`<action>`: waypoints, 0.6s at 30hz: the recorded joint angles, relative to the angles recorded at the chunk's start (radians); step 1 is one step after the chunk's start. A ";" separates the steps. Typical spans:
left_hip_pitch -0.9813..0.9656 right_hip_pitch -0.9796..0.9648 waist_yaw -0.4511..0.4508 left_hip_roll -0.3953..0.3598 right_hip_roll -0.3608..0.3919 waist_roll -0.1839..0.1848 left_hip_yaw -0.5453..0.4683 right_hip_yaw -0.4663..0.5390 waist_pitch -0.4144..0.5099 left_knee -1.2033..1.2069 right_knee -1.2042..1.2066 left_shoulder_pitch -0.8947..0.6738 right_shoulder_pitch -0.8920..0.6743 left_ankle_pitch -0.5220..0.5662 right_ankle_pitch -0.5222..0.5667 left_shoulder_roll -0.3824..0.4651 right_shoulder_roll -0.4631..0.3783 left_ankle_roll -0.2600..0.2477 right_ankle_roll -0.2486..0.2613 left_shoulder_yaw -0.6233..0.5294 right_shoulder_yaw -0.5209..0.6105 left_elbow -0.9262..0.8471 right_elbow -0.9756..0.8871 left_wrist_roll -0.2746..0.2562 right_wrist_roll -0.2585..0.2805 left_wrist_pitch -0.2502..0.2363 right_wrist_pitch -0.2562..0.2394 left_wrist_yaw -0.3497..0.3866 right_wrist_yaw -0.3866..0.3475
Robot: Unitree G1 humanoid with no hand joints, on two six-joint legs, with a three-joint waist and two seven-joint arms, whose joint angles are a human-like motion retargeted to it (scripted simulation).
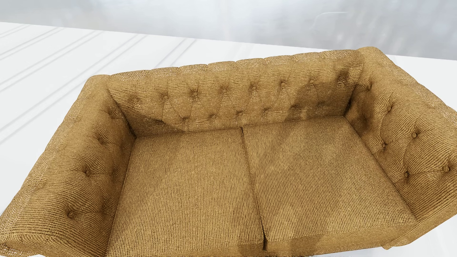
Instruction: Stand still
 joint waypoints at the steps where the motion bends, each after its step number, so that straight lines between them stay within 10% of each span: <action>1: 0.002 0.007 -0.002 0.000 -0.001 -0.003 0.000 0.000 0.001 -0.001 -0.006 -0.002 0.000 0.003 -0.001 0.002 0.000 0.000 0.000 -0.007 0.001 0.000 -0.003 0.000 0.000 0.000 0.000 0.000 0.000; 18: 0.003 0.003 -0.004 0.002 -0.002 -0.019 0.000 0.000 -0.007 0.012 0.004 0.014 0.011 -0.007 0.009 0.001 0.012 0.000 0.000 0.024 -0.012 -0.002 -0.005 0.000 0.000 0.000 0.000 0.000 0.000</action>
